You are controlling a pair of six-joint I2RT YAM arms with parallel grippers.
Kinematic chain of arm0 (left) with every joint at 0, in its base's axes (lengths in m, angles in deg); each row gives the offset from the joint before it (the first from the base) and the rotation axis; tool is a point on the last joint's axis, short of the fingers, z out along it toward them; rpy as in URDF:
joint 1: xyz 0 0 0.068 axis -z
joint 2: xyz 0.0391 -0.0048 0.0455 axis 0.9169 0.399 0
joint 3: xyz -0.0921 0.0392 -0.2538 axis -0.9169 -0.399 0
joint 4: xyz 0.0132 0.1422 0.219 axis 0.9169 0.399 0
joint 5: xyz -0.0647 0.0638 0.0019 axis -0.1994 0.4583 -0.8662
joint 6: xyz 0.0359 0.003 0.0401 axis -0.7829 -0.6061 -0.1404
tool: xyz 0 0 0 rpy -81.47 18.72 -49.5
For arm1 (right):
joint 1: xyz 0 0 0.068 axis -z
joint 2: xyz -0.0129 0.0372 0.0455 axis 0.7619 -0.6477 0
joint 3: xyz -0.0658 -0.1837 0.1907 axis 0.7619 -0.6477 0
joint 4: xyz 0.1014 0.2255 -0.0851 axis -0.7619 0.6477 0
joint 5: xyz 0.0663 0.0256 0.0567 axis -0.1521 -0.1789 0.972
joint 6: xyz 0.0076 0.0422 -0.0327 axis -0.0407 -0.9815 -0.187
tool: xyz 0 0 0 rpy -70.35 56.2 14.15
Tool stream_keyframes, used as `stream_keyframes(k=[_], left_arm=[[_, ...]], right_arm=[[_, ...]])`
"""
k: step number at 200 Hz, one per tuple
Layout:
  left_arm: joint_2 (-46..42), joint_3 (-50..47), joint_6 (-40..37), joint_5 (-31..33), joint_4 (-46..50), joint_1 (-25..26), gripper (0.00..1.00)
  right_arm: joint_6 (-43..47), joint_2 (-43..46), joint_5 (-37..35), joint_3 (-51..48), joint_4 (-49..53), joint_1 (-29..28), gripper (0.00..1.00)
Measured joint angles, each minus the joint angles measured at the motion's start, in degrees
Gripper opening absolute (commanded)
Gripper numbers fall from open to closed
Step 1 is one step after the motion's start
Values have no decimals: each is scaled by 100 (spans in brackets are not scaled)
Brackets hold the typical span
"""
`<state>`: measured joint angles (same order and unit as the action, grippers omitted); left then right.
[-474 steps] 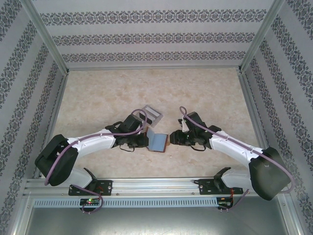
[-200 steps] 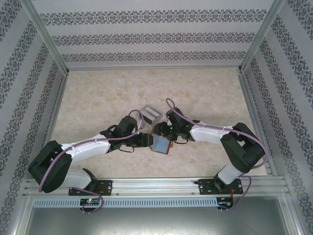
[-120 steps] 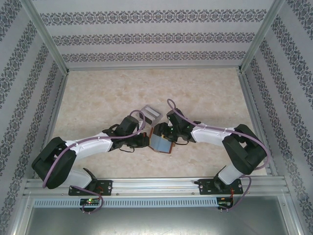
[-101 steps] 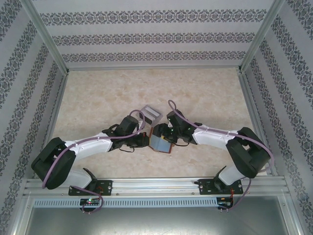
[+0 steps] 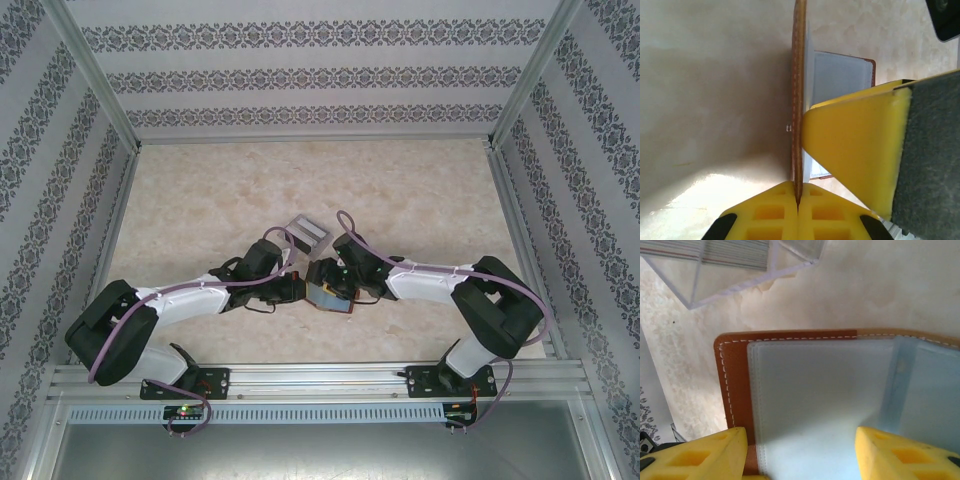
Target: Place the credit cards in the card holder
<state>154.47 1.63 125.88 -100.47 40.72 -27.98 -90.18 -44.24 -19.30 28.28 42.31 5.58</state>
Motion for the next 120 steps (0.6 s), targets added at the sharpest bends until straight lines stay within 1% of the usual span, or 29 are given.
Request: stream_keyframes(k=[22,32,43,66,90,120], left_arm=[[0,-4,28,0,-20,0,0],[0,-4,42,2,-22,0,5],[0,-4,44,2,-22,0,8],[11,-4,48,2,-22,0,9],[13,-4,55,-2,-22,0,15],[13,-4,52,0,-22,0,17]], right_arm=[[37,0,-92,-48,28,0,70],[59,0,-118,-50,42,0,72],[83,-2,-129,-50,61,0,72],[160,-31,-140,-50,59,0,68],[214,-35,-155,-50,61,0,56],[323,-35,-232,-74,157,2,52]])
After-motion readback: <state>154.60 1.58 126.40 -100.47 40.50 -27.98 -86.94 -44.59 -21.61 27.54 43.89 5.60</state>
